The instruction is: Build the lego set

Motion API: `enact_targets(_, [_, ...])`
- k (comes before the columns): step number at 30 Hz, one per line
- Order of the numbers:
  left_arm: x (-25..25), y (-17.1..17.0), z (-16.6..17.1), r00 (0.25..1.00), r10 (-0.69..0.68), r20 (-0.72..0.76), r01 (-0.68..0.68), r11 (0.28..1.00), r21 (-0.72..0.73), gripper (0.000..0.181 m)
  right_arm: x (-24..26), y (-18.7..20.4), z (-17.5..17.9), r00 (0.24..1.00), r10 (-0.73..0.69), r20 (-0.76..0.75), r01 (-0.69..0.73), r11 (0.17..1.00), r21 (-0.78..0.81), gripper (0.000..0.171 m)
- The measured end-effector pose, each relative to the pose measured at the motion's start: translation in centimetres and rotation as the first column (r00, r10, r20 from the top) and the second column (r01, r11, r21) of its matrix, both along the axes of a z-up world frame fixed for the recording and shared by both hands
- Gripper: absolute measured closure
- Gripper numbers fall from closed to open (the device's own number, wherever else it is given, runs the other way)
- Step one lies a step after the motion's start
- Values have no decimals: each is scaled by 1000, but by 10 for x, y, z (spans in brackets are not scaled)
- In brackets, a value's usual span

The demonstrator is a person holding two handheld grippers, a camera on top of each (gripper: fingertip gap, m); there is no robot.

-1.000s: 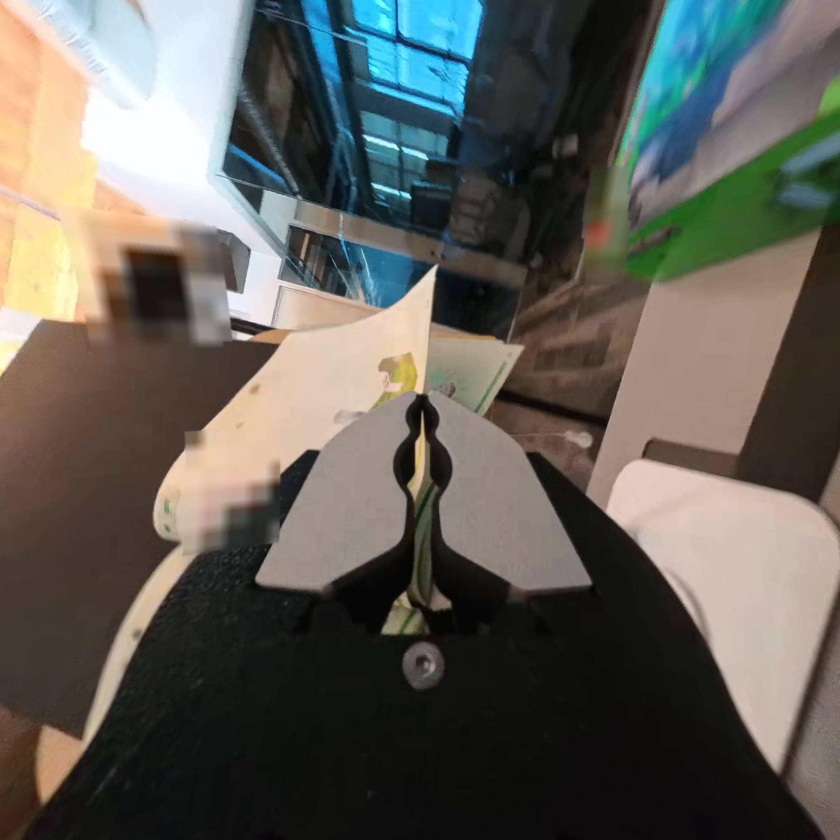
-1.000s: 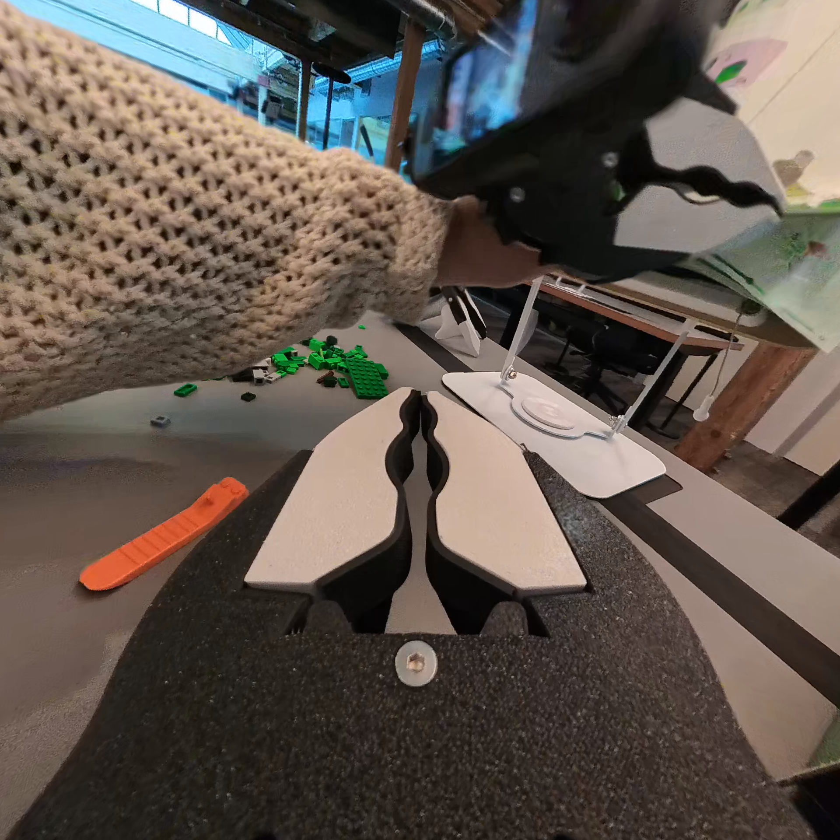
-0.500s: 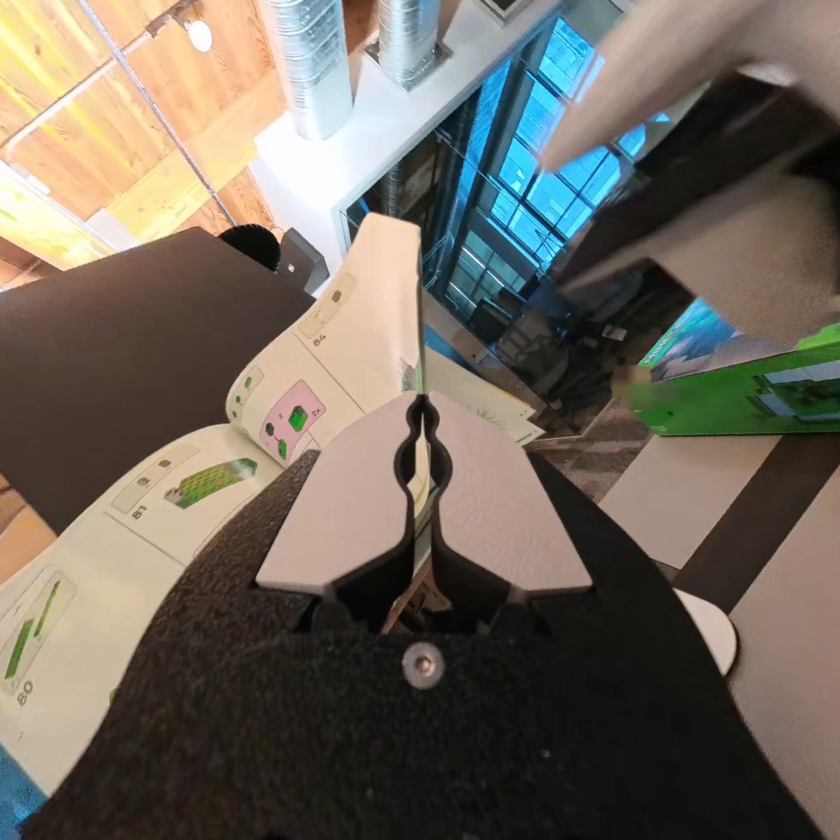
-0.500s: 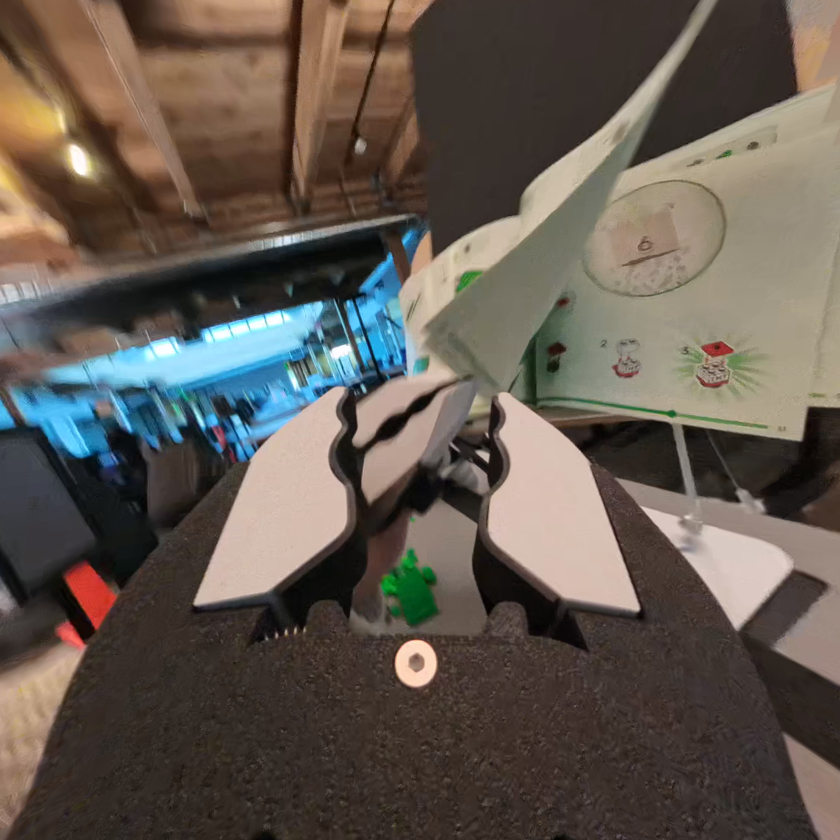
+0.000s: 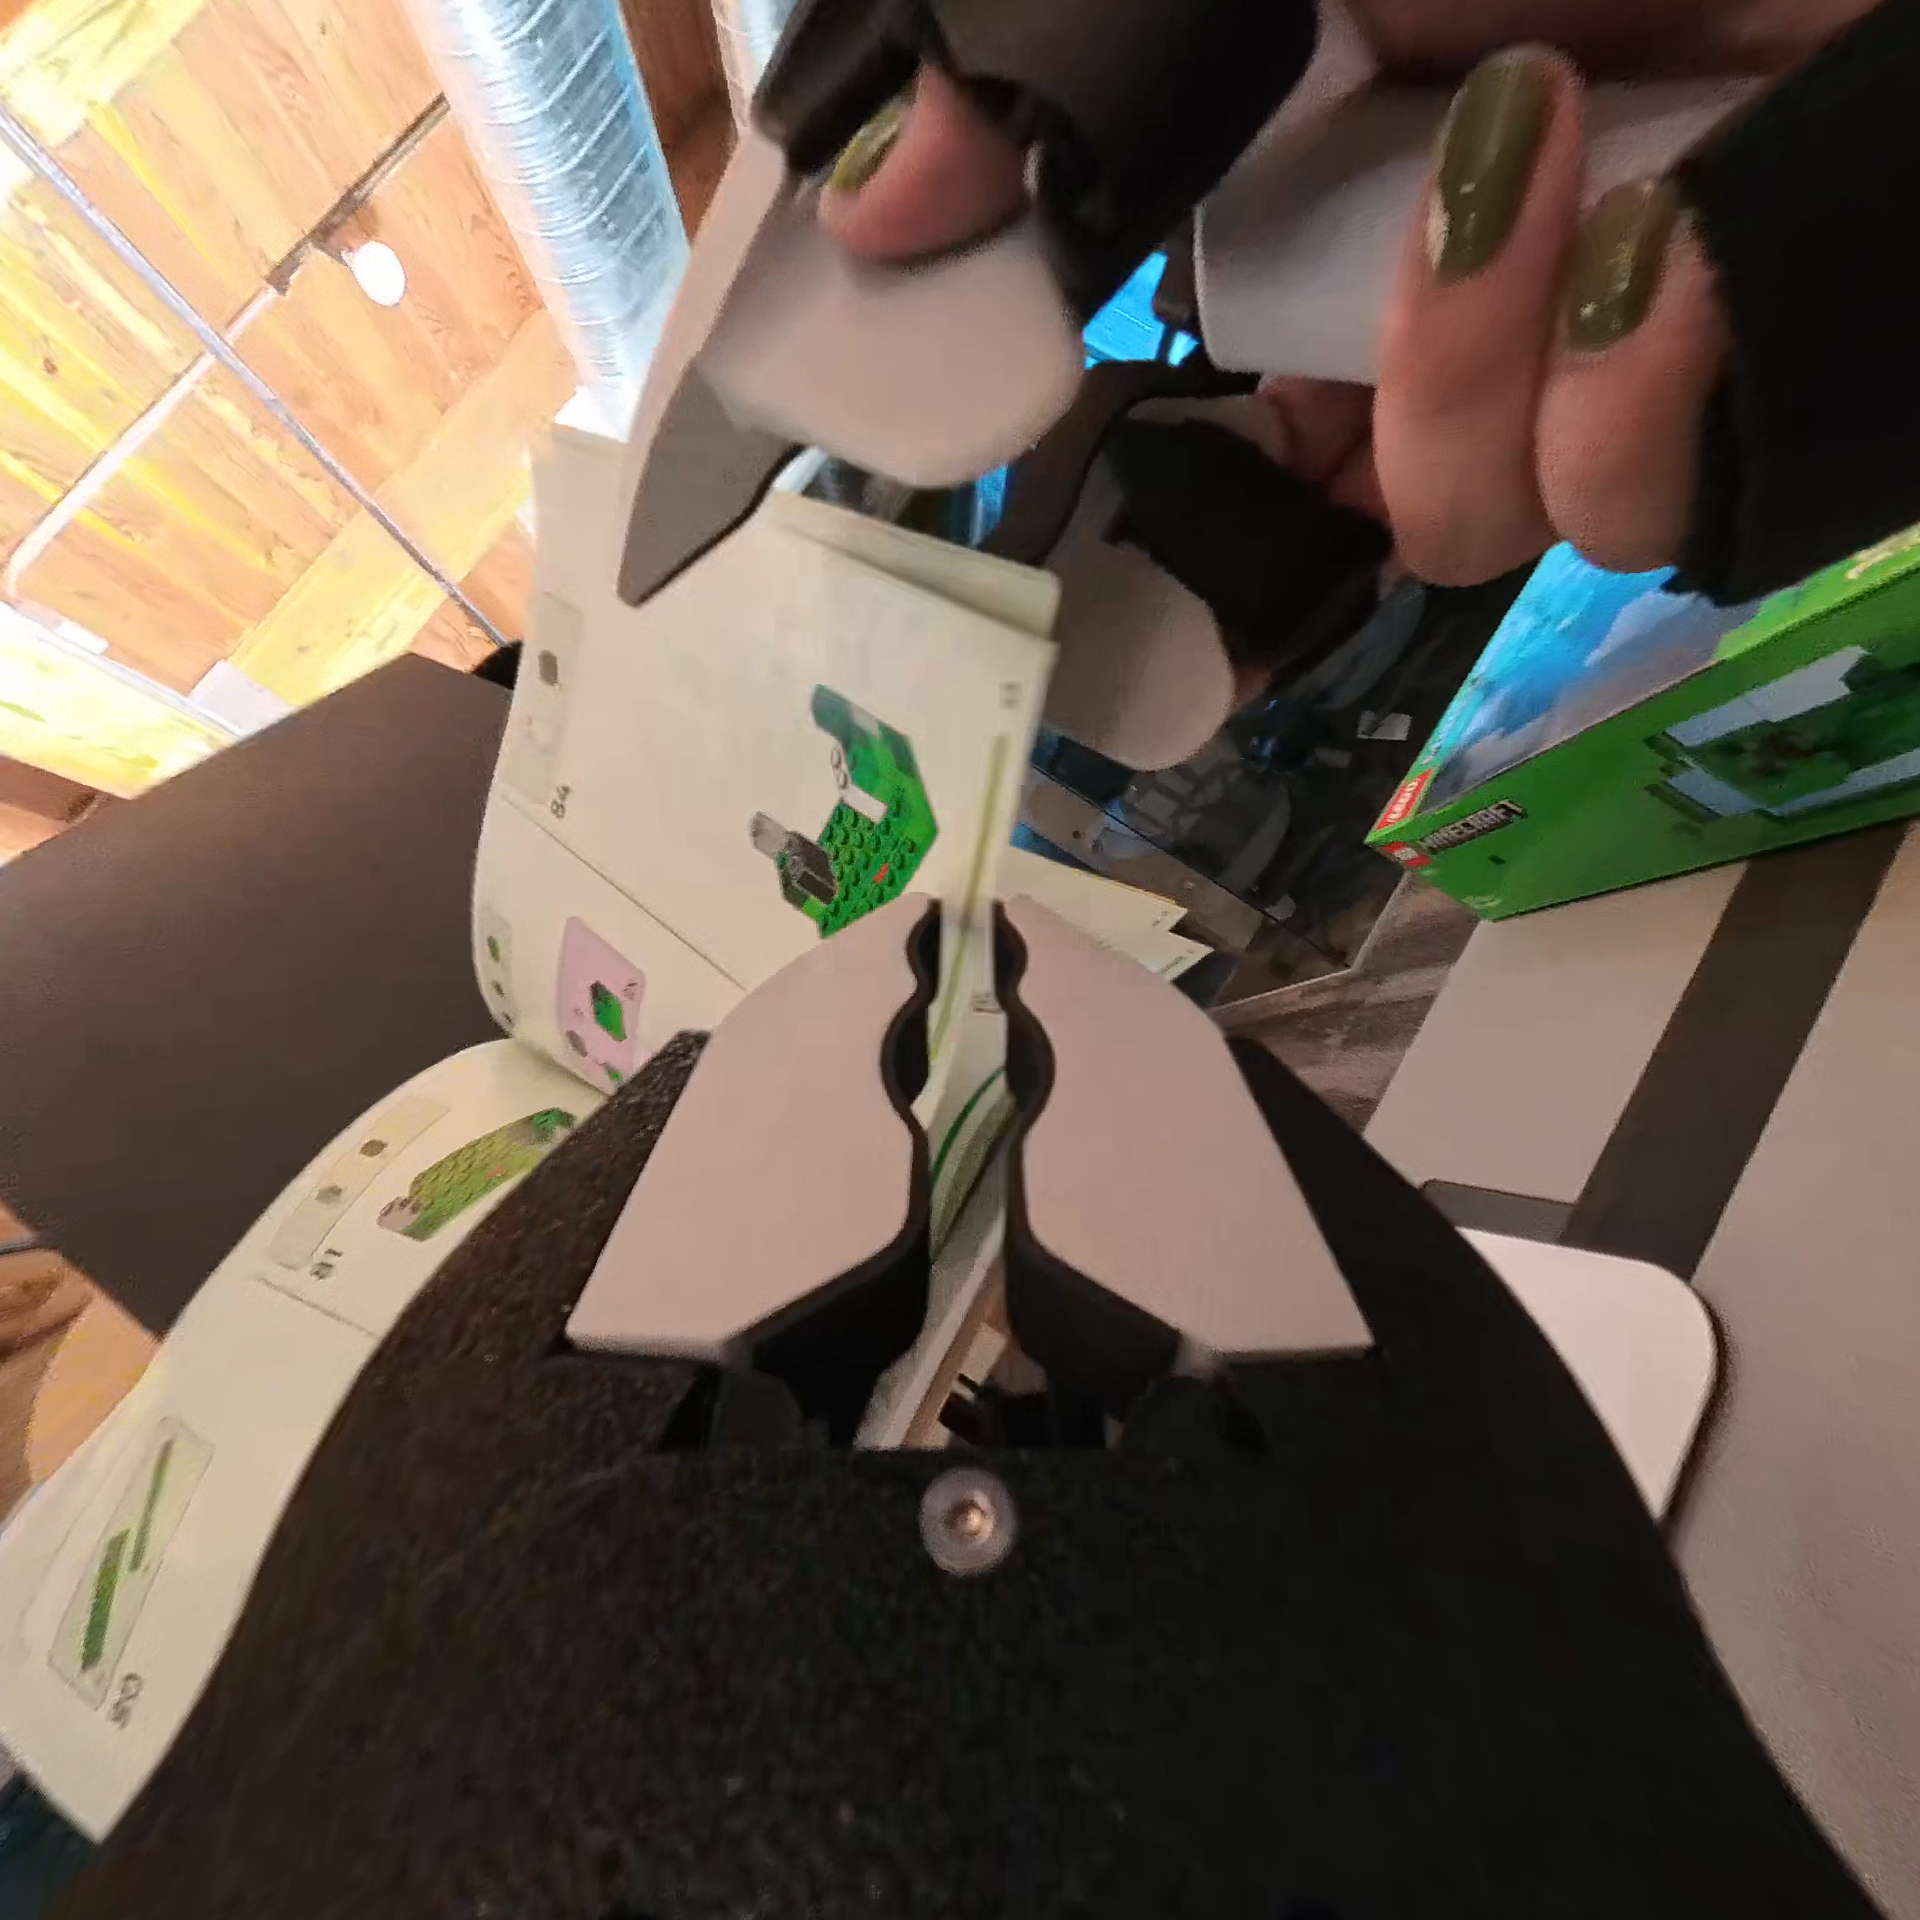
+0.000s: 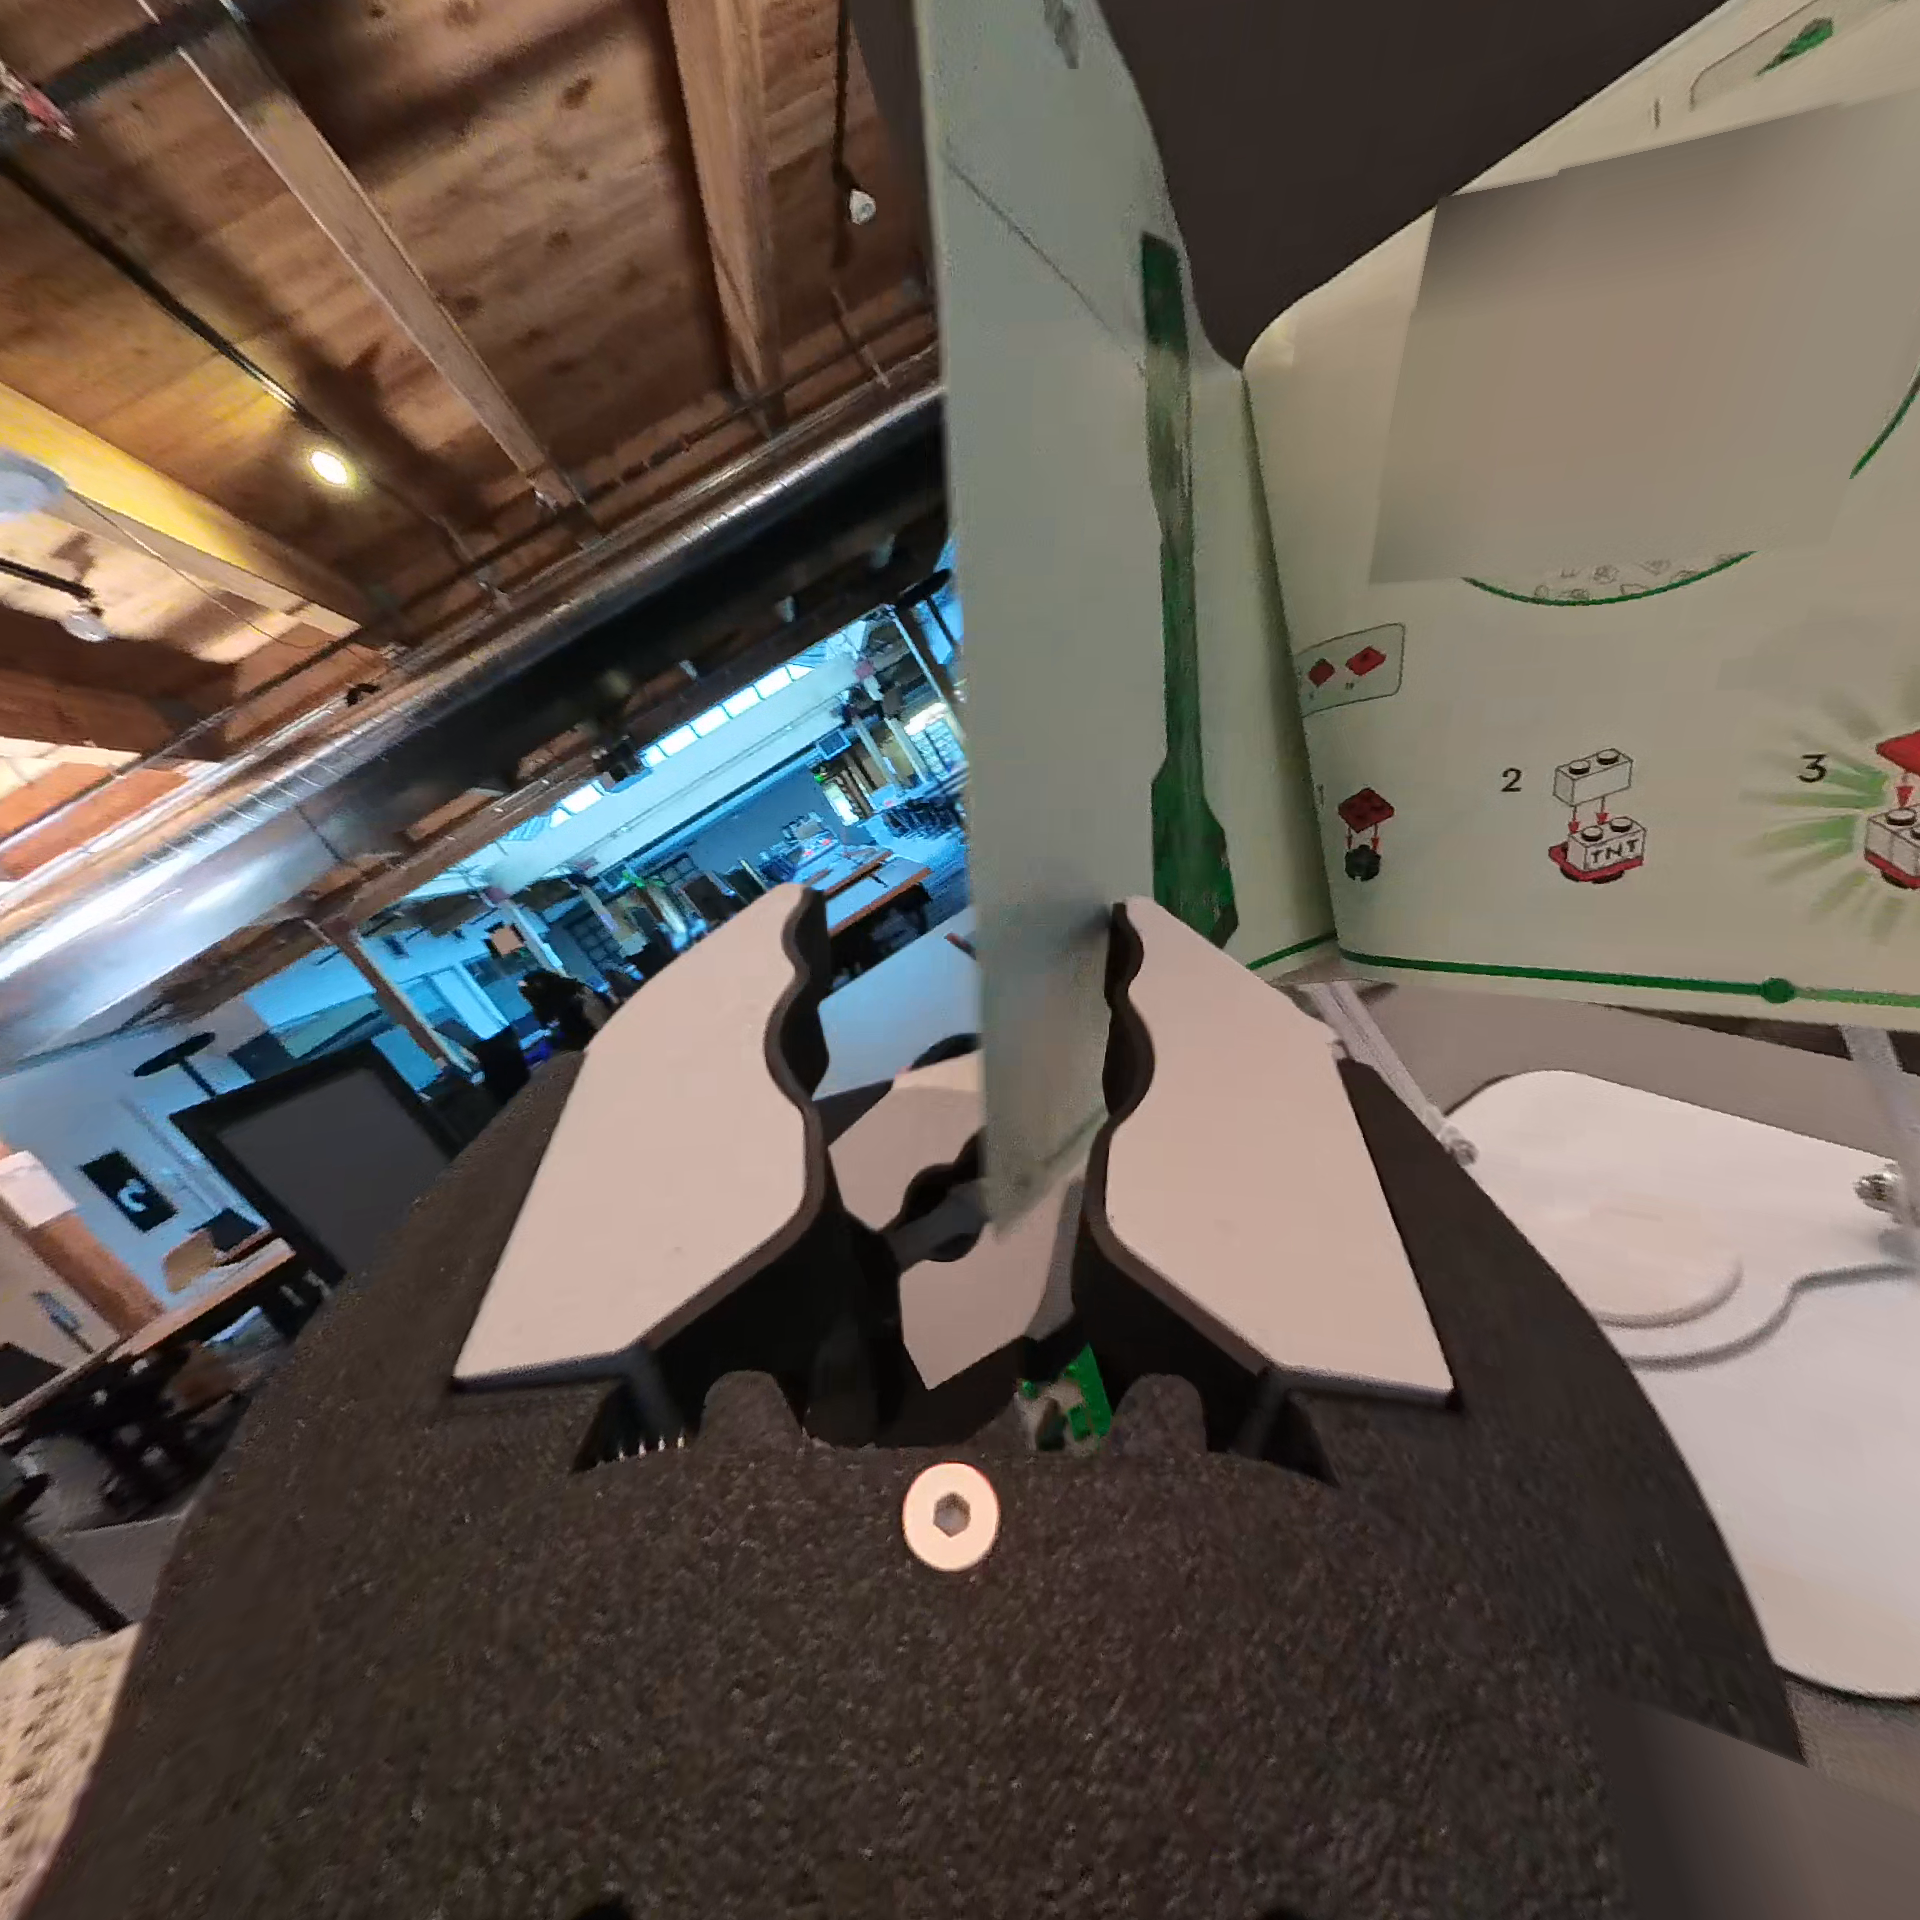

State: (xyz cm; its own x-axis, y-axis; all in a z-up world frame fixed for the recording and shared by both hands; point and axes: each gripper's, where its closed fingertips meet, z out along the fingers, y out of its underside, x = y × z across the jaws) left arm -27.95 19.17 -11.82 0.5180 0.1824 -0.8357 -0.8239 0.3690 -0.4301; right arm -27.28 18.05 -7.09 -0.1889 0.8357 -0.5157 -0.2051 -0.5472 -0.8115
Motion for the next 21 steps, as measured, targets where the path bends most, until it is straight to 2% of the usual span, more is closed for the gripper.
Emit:
enact_targets(4, [8, 6, -11, 998, -68, 17, 69, 992, -107, 145, 4, 5, -8, 999, 3, 39, -4, 1000, 21, 126])
enact_targets(6, [12, 3, -11, 995, -96, -9, 94, 989, -116, 142, 6, 5, -16, 996, 34, 83, -37, 999, 36, 126])
enact_targets(7, [14, 1, -11, 994, -110, -23, 107, 987, -122, 141, 9, 5, -13, 997, 55, 56, -56, 998, 25, 125])
enact_targets(11, [24, -9, -5, 987, -123, -107, 111, 988, -111, 144, 19, 4, -8, 992, 123, 14, -123, 992, 5, 126])
enact_targets(16, [33, -18, 4, 979, -122, -162, 108, 990, -90, 159, 19, 1, -9, 989, 149, 12, -149, 989, -2, 126])
enact_targets(21, [34, -16, -2, 974, -114, -197, 92, 989, -115, 158, 19, 1, -9, 987, 159, 4, -159, 987, -13, 126])
